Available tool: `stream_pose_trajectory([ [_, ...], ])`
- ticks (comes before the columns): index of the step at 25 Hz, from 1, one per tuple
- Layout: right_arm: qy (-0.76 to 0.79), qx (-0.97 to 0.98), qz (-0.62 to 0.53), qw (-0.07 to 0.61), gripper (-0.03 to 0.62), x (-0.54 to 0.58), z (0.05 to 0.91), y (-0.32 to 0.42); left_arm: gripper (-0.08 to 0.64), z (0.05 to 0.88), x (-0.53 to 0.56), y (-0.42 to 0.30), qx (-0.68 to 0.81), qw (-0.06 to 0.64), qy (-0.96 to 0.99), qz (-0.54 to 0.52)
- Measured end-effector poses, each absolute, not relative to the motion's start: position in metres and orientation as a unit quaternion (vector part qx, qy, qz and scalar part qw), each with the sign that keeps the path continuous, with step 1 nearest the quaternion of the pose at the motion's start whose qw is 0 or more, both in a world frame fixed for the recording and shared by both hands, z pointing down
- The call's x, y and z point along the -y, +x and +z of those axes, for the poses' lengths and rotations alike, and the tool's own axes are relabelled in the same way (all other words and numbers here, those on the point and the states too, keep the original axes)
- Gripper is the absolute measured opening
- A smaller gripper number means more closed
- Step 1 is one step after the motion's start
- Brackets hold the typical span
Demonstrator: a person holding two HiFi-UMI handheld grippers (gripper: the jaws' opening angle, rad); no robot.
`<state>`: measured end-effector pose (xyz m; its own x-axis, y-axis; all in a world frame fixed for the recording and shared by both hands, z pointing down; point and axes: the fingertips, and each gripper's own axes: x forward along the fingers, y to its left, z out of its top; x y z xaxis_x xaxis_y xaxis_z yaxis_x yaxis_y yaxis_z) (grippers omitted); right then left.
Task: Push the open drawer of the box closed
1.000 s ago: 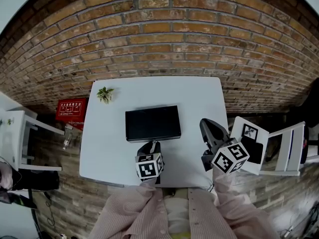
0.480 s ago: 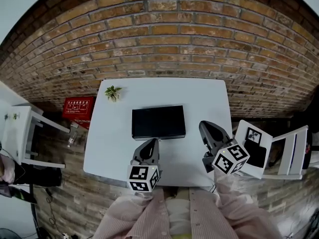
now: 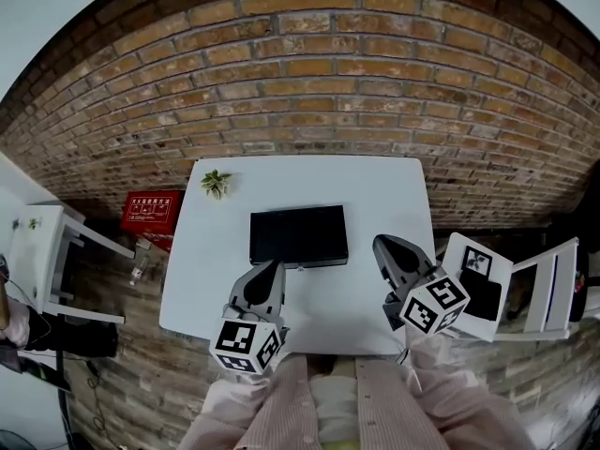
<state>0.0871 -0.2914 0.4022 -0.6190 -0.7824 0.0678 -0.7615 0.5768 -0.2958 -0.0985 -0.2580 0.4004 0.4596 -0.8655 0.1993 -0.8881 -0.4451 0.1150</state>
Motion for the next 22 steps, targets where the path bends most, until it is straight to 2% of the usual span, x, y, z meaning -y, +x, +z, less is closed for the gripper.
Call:
stream_pose_trajectory([
  [22, -0.434, -0.896, -0.077, 0.052, 0.003, 0.273, 0.360, 0.106, -0.006, 0.371, 0.238, -0.135, 0.570, 0.073, 0.818, 0.017],
])
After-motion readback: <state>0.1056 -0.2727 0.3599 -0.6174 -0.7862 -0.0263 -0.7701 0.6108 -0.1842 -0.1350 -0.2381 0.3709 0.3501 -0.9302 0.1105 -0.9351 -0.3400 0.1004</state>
